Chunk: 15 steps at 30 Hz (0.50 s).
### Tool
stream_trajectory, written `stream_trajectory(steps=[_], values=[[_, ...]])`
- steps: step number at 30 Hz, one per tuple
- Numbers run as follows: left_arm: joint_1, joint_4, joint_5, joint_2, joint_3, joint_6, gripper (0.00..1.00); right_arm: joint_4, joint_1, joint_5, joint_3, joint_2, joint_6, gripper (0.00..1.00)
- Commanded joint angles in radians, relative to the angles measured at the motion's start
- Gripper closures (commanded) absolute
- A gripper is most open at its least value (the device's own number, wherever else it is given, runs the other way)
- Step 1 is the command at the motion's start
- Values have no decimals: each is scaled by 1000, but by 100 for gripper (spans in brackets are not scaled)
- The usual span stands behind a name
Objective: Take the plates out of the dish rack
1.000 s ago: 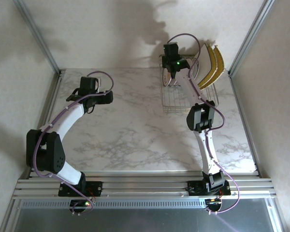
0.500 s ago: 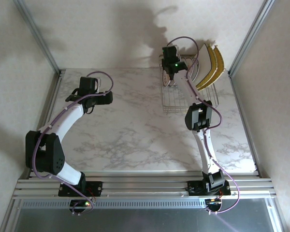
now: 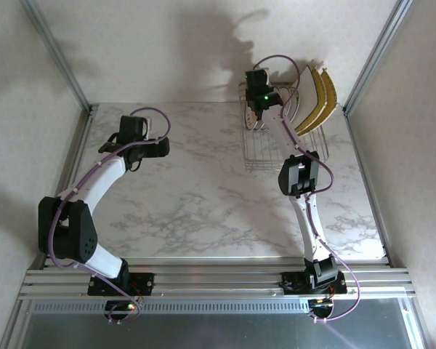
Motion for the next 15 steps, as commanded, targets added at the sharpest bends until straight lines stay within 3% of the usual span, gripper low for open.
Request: stream_trajectory(steps=[1, 15], values=[[-6, -15, -10, -6, 14, 4, 0, 10, 26, -43, 5, -73, -10, 100], [-4, -28, -17, -9, 7, -22, 1, -38, 38, 21, -13, -226, -53, 100]])
